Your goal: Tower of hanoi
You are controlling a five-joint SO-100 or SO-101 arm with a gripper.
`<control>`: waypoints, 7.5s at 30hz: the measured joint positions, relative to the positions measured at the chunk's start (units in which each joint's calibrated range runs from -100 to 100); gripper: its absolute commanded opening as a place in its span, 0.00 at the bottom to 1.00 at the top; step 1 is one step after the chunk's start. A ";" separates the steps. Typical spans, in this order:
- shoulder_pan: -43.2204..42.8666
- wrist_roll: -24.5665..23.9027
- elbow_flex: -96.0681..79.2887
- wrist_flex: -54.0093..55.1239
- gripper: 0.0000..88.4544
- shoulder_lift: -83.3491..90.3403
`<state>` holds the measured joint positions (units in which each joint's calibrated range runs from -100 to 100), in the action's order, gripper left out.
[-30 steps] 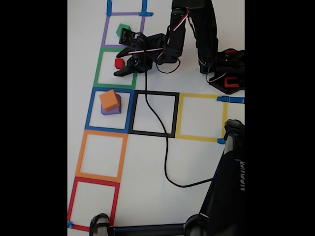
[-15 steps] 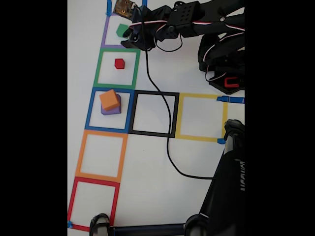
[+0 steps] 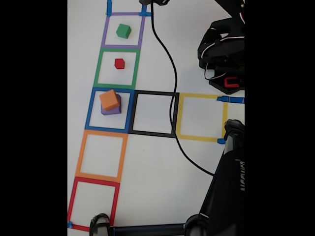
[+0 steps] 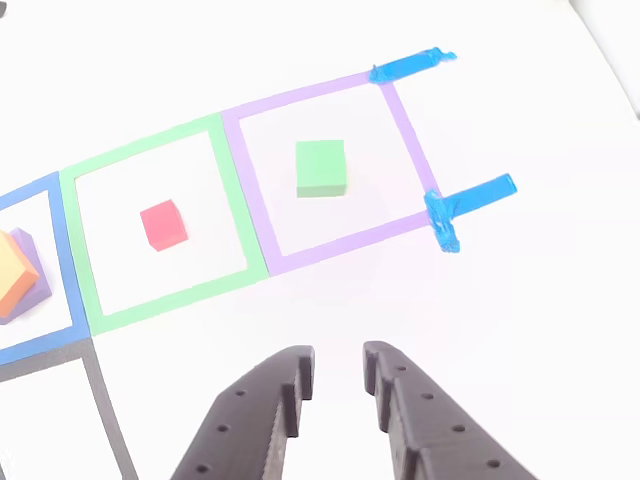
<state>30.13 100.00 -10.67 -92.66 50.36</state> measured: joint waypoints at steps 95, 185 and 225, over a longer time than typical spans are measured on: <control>3.74 -0.36 -53.03 142.28 0.07 -70.49; -52.43 -0.36 -59.85 90.29 0.04 -15.96; -54.65 -0.36 -56.84 118.02 0.16 -43.48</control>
<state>-24.52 99.64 -67.51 25.35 6.88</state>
